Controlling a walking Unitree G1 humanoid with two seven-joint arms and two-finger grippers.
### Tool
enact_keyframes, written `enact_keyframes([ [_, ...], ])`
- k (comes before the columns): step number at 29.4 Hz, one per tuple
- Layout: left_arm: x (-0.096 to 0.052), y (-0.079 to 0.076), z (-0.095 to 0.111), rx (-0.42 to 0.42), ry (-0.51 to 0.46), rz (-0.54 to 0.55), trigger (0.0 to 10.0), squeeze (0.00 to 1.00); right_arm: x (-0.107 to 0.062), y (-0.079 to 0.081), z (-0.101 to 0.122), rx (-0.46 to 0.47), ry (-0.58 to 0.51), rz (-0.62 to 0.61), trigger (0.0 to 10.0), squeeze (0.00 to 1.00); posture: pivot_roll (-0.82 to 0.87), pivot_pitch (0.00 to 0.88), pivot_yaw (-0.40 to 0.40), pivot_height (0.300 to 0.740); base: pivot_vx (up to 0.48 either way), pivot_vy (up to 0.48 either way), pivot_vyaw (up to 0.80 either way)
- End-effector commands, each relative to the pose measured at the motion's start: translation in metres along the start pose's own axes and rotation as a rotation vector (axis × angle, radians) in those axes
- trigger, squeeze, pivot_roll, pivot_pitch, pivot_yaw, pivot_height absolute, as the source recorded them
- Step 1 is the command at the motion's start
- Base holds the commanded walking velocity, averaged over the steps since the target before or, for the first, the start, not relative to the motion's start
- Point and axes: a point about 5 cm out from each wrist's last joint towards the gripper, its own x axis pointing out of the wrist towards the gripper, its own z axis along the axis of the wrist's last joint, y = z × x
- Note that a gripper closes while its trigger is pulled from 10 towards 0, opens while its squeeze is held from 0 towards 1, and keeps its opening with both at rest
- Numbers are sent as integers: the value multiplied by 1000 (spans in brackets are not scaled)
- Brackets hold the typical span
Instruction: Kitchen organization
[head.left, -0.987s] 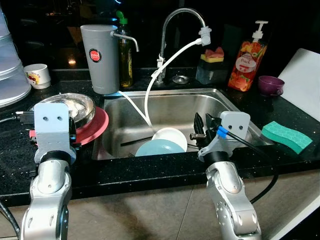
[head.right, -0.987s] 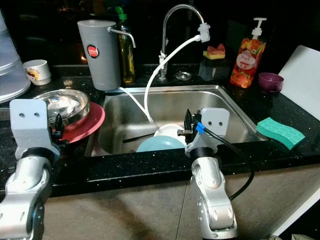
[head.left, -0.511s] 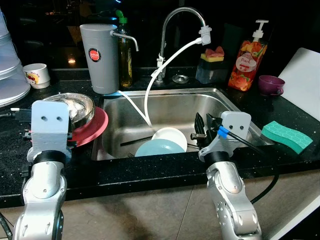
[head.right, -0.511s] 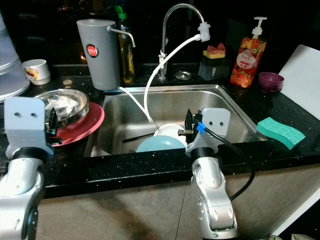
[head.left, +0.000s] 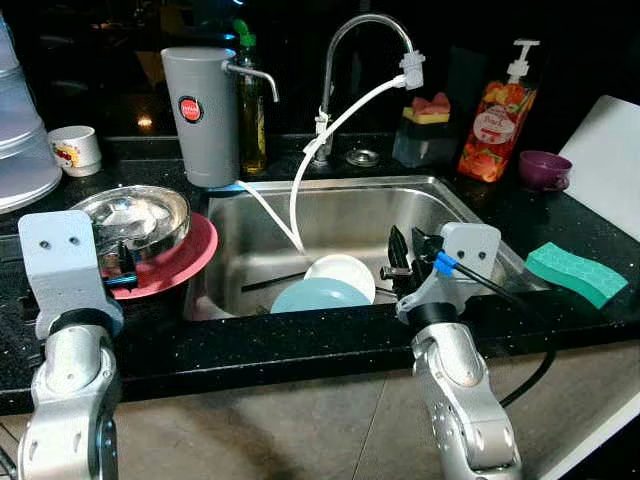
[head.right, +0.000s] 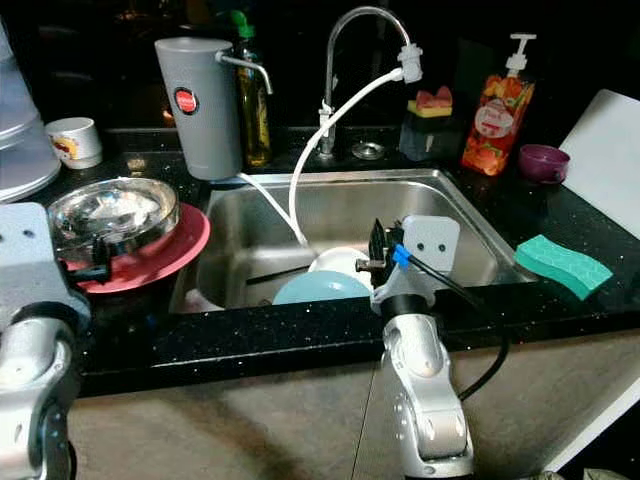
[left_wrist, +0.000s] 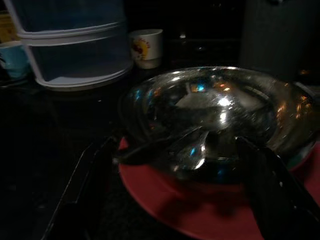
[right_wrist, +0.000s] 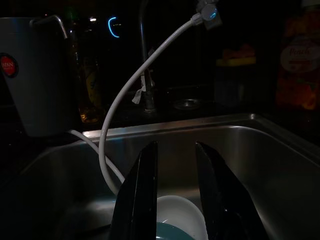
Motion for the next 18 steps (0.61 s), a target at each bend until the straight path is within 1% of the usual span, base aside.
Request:
enact_keyframes([
  [1, 8, 1, -3, -28, 21, -21, 10000, 0, 0, 0, -4, -2, 12, -2, 10000, 0, 112, 137, -33, 740, 0, 0, 0],
  [2, 8, 1, -3, -28, 21, -21, 10000, 0, 0, 0, -4, -2, 12, -2, 10000, 0, 112, 137, -33, 740, 0, 0, 0],
  [3, 12, 2, -4, -45, 31, -24, 10000, 0, 0, 0, -4, -2, 12, -3, 10000, 0, 112, 137, -33, 740, 0, 0, 0],
  [6, 24, 5, -3, -41, 18, -38, 10000, 0, 0, 0, -3, -3, 10, -5, 10000, 0, 109, 136, -32, 740, 0, 0, 0],
  [7, 24, 5, -3, -41, 18, -38, 10000, 0, 0, 0, -3, -3, 10, -5, 10000, 0, 109, 136, -32, 740, 0, 0, 0],
  [10, 33, 10, -6, -52, 34, -42, 10000, 0, 0, -1, -3, -6, 8, -9, 10000, 0, 102, 134, -30, 740, 0, 0, 0],
  [11, 34, 11, -7, -54, 38, -42, 8275, 0, 0, -2, -3, -6, 8, -10, 10000, 0, 102, 134, -30, 740, 0, 0, 0],
  [13, 36, 12, -7, -55, 40, -48, 8275, 0, 0, -2, -3, -7, 8, -11, 10000, 0, 99, 135, -30, 740, 0, 0, 0],
  [14, 37, 12, -7, -54, 42, -51, 5255, 0, 0, -2, -3, -7, 8, -12, 10000, 0, 99, 135, -30, 740, 0, 0, 0],
  [15, 39, 13, -9, -70, 61, -55, 392, 0, 0, -2, -3, -8, 8, -12, 10000, 0, 100, 134, -30, 740, 0, 0, 0],
  [16, 39, 13, -9, -70, 61, -55, 392, 0, 0, -2, -3, -8, 8, -12, 10000, 0, 100, 134, -30, 740, 0, 0, 0],
  [17, 40, 13, -10, -75, 66, -55, 0, 0, 0, -2, -3, -8, 8, -12, 10000, 0, 100, 134, -30, 740, 0, 0, 0],
  [18, 40, 13, -11, -73, 66, -58, 0, 0, 0, -2, -2, -8, 8, -12, 10000, 0, 100, 133, -30, 740, 0, 0, 0],
])
